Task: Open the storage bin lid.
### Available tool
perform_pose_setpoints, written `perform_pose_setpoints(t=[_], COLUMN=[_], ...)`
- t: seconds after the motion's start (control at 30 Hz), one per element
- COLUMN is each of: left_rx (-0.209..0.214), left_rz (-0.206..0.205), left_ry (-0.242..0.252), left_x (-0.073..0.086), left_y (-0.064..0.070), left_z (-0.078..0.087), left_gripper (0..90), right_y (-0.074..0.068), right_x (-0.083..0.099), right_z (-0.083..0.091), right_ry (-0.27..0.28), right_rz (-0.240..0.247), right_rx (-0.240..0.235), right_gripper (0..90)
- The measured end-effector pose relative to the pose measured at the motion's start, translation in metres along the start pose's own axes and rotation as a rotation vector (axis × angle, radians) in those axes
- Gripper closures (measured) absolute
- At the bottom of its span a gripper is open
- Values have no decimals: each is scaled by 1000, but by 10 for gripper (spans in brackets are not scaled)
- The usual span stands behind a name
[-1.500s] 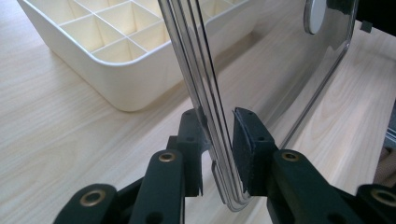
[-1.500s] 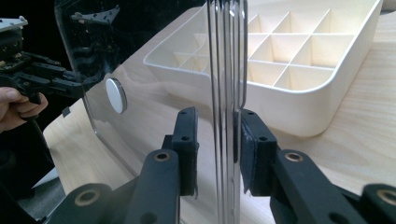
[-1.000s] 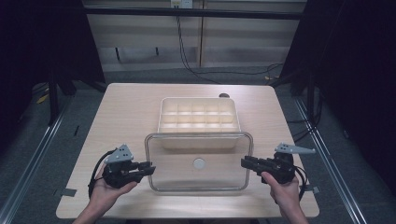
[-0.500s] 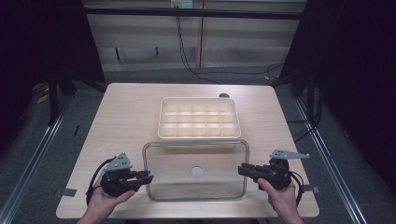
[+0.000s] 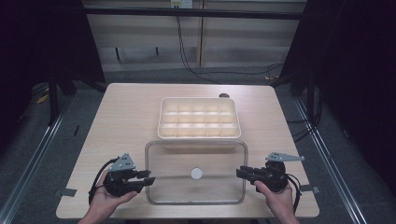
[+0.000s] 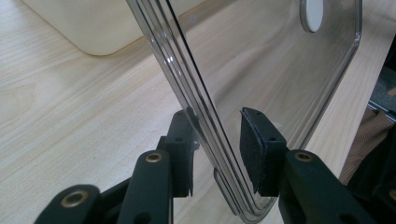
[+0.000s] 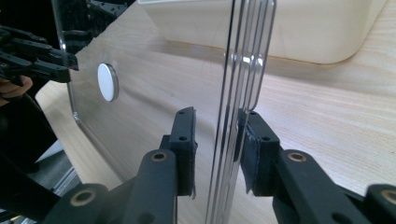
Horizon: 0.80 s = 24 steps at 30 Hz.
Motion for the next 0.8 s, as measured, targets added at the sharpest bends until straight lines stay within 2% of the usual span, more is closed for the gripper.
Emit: perform_pose_setpoints(t=[0.23, 0.6, 0.8], left_rx=[18, 19, 11], left_rz=[17, 35, 21], left_ry=[-5, -28, -37], left_x=[0, 1, 2], left_y=[-3, -10, -12], left_z=[-3, -11, -15], left_gripper=[651, 621, 601], right_y=[2, 9, 13], right_x=[-1, 3, 4], right_z=[-3, -11, -16], right_ry=[-35, -34, -58], right_rz=[9, 5, 1], right_rx=[13, 19, 37], right_gripper=[668, 635, 603])
Point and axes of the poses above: each handheld gripper's, and its own axes: z roughly backward along the jaws, x roughly out of its underside, y roughly to its right, the point moved 9 cm from there along -z, roughly forward along the jaws, and after that the axes turned 1 degree about y, right-handed, at the moved point
